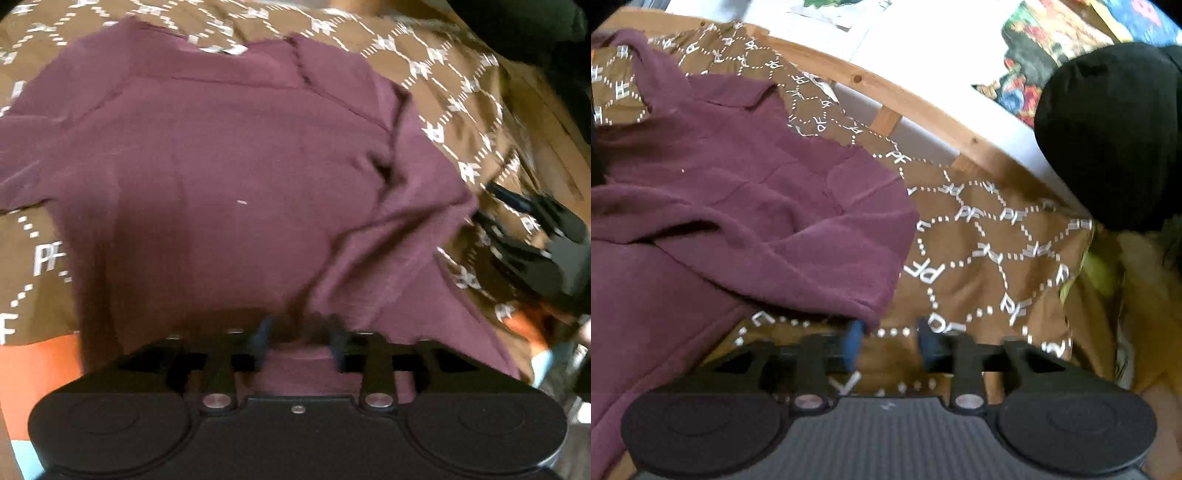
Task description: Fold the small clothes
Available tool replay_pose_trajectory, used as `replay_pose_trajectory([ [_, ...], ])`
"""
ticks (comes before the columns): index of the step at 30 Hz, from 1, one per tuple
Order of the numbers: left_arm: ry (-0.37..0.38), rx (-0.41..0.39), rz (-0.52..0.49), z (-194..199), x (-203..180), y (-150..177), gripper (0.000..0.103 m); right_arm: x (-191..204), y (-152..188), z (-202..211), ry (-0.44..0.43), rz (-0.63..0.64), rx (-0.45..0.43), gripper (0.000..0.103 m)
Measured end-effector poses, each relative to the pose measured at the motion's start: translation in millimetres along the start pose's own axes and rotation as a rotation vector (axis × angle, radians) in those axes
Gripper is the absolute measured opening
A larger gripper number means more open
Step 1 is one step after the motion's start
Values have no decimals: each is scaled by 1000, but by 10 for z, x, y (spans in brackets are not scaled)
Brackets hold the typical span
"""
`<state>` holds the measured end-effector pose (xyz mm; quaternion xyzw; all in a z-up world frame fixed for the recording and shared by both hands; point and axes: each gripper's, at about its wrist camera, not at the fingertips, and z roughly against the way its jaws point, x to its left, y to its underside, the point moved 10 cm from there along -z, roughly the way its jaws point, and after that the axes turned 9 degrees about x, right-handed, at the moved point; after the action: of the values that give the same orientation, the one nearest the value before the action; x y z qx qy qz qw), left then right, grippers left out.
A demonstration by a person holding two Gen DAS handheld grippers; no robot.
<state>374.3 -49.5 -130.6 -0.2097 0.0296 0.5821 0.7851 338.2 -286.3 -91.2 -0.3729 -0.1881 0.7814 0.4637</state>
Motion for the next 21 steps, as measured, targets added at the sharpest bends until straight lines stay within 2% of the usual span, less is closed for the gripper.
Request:
replay_pose_trajectory([
  [1, 0, -23, 4, 28, 31, 1, 65, -54, 1, 67, -34, -33, -7, 63],
  [3, 38, -67, -17, 89, 52, 75, 73, -234, -46, 175, -91, -129, -26, 68],
  [6, 114, -59, -48, 24, 7, 201, 74, -473, -250, 83, -159, -282, -46, 72],
  [8, 110, -49, -53, -63, -20, 269, 70, -518, -393, -177, -169, -337, -29, 68],
  [11, 78, -50, -42, -69, -11, 281, 43, -481, -562, -606, -199, -396, 22, 64],
  [12, 80, -44, -30, -26, 10, 298, 28, -466, -600, -722, -204, -411, 34, 63],
  [13, 89, -36, -9, 6, 34, 302, 18, -455, -644, -853, -201, -419, 51, 60],
  [14, 107, -29, 14, 35, 49, 313, 13, -443, -660, -951, -197, -425, 63, 49],
  [15, 127, -31, 25, 91, 40, 322, 11, -442, -675, -1014, -198, -436, 75, 21],
  [16, 133, -49, 13, 170, -10, 334, 10, -455, -677, -1055, -206, -460, 92, 5],
  [18, 132, -82, -37, 356, -106, 393, 10, -533, -692, -1001, -205, -519, 55, 2],
  [20, 148, -86, -62, 458, -169, 480, 10, -733, -705, -856, -129, -555, -29, 0],
  [21, 144, -78, -63, 444, -175, 524, 10, -823, -678, -848, -101, -571, -33, 0],
])
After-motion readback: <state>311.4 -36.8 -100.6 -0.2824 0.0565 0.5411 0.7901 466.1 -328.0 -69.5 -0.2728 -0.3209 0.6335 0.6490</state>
